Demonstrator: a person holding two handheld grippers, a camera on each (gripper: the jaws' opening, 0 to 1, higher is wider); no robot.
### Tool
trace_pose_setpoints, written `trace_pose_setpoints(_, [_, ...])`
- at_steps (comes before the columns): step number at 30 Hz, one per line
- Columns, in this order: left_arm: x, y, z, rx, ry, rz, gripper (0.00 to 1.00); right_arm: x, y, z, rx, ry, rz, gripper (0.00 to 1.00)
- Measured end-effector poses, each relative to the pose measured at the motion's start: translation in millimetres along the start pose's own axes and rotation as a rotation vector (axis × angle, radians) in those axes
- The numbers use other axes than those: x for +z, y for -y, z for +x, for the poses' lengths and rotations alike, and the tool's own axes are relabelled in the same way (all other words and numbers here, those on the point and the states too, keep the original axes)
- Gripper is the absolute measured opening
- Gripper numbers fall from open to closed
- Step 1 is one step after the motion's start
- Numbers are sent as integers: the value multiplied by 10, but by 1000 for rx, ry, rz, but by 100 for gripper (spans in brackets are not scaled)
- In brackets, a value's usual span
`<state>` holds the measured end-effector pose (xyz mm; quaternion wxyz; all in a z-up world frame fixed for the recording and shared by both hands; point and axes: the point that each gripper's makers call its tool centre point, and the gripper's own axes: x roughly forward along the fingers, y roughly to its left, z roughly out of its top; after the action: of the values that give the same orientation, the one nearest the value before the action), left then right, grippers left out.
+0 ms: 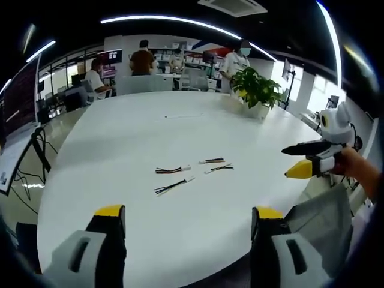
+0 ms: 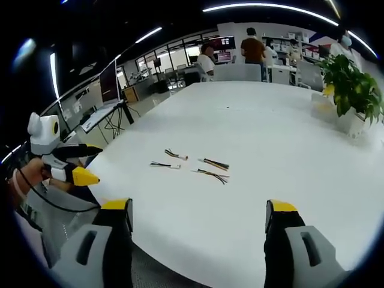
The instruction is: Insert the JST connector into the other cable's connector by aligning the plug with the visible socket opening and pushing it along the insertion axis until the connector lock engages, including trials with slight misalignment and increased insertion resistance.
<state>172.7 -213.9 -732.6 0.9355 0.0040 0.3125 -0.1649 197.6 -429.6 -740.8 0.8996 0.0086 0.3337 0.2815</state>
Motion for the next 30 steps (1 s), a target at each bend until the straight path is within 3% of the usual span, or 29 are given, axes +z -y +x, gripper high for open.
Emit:
trace_pose_setpoints(17, [8, 23, 18, -8, -5, 16, 83, 55, 76, -25, -25, 16, 9, 90])
trace_pose_setpoints(25, [152, -30, 14, 1, 25, 21, 82, 117, 113, -57, -35, 31, 6, 90])
trace_pose_setpoints(30, [152, -31, 27, -10, 20, -22, 82, 201, 143, -93, -47, 51, 8, 89])
